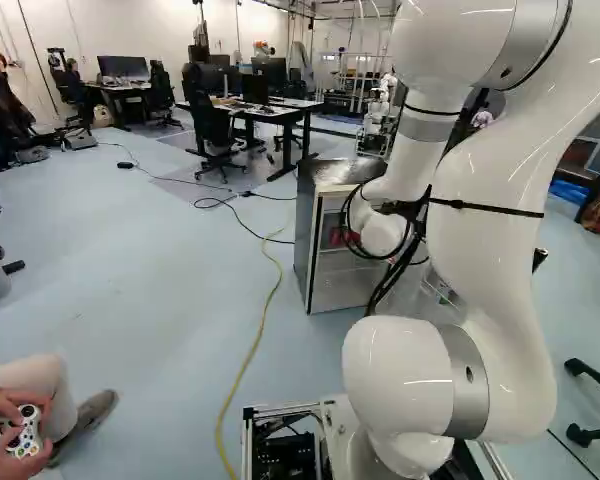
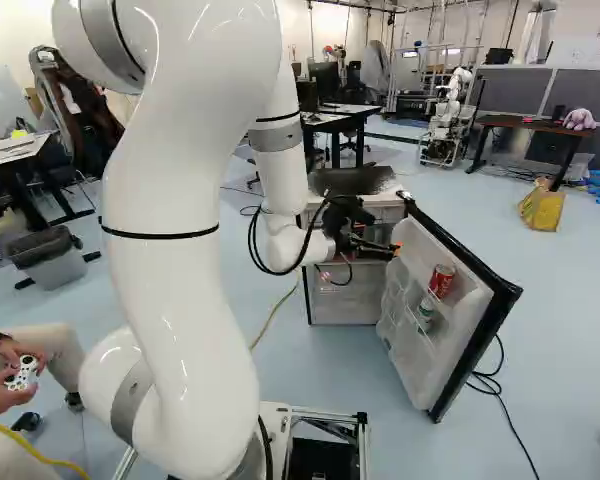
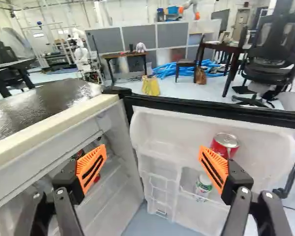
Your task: Grab a drink from the fridge
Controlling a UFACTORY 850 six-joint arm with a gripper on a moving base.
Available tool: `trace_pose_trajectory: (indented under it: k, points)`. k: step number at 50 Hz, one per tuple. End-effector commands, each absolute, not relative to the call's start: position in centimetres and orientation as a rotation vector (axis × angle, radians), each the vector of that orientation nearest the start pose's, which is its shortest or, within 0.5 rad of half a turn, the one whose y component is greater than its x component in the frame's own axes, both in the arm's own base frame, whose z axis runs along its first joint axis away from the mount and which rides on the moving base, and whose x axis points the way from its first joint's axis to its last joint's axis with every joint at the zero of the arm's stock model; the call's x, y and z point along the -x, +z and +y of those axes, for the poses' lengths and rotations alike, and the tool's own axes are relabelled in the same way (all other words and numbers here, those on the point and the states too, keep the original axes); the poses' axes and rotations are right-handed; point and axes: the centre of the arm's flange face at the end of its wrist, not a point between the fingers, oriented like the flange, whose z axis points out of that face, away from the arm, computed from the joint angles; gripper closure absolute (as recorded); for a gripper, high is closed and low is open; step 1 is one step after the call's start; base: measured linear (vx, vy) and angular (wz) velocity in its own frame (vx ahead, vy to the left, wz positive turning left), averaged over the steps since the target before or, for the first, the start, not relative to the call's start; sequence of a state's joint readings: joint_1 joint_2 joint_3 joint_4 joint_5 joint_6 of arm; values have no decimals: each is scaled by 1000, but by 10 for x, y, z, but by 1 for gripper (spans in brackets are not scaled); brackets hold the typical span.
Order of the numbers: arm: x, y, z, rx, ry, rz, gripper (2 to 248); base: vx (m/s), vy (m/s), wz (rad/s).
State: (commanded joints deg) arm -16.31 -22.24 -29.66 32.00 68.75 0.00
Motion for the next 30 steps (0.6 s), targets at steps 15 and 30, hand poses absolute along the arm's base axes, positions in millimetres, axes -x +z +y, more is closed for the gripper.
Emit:
trace_pose_trajectory:
  k: [15, 30]
  points:
    - [-405, 294, -152, 2690, -1997, 1011, 3, 0, 0, 0]
    - [-410, 289, -140, 2734, -1890, 768, 3, 0, 0, 0]
